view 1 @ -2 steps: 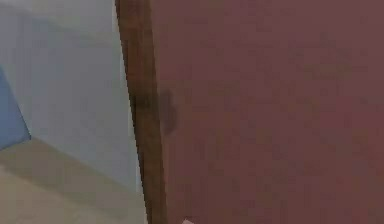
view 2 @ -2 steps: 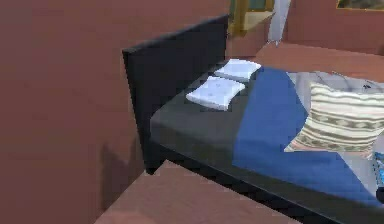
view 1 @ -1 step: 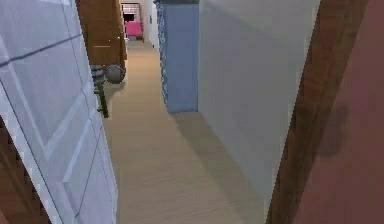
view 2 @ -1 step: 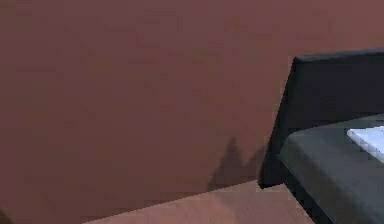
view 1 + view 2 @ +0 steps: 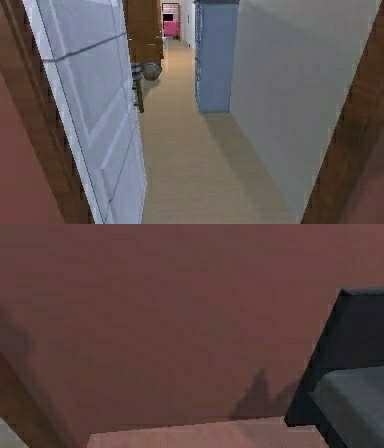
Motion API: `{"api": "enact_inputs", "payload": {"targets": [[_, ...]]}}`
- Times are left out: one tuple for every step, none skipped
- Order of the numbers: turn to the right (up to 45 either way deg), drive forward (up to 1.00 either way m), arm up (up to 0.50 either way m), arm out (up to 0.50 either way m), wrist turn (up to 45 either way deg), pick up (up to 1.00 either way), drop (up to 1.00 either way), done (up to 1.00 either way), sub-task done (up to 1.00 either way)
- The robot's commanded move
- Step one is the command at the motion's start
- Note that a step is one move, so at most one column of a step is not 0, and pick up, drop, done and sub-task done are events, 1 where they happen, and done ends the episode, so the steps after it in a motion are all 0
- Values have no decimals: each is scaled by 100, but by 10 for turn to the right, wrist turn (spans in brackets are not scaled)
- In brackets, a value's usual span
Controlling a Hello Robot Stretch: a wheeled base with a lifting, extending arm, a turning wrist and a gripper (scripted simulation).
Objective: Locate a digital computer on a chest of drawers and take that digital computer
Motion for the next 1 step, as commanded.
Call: {"api": "enact_inputs", "payload": {"targets": [[0, 100, 0, 0, 0, 0, 0, 0, 0]]}}
